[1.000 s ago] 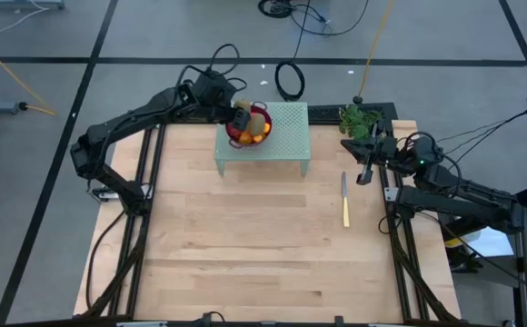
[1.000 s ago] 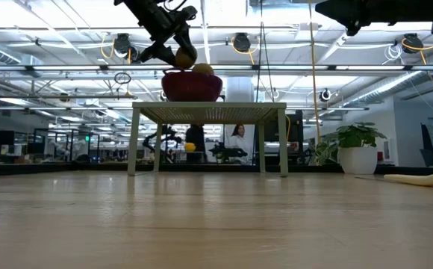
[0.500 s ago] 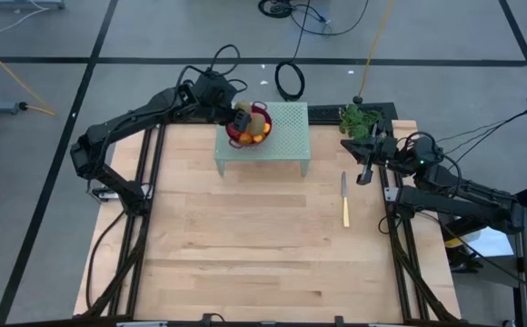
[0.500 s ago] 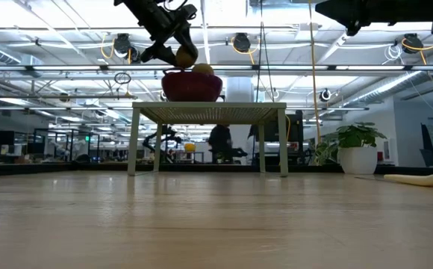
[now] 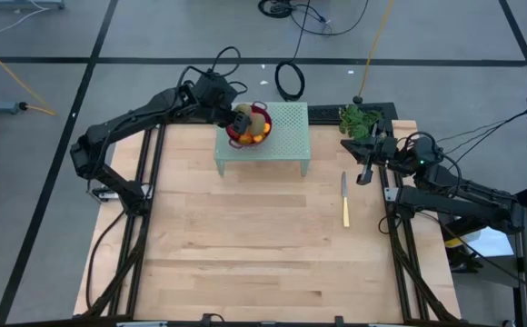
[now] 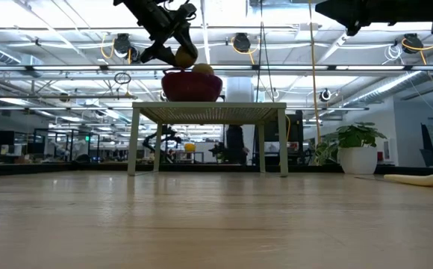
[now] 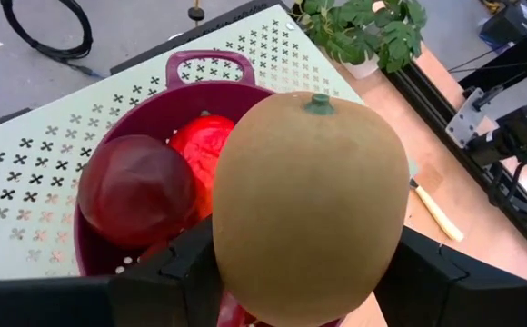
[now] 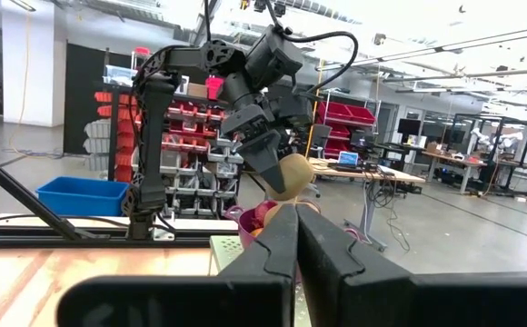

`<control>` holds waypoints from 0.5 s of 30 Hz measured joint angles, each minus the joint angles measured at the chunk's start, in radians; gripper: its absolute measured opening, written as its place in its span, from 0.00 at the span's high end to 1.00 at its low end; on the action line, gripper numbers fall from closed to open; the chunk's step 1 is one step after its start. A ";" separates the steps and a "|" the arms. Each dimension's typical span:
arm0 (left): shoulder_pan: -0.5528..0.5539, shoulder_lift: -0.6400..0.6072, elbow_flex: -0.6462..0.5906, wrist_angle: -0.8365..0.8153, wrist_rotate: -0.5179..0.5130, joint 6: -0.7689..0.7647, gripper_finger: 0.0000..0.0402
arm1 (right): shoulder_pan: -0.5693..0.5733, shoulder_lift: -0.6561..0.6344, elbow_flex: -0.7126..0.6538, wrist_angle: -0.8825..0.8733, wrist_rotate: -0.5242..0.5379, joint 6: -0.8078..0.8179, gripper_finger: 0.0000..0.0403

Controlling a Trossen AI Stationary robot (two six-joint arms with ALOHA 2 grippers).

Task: Pick & Place Fruit
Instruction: Put the kiwi into the violet strainer bowl on the shelf

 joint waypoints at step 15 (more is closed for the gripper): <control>0.001 0.000 0.000 -0.010 -0.001 -0.004 0.44 | 0.000 0.000 0.000 0.000 0.000 0.000 1.00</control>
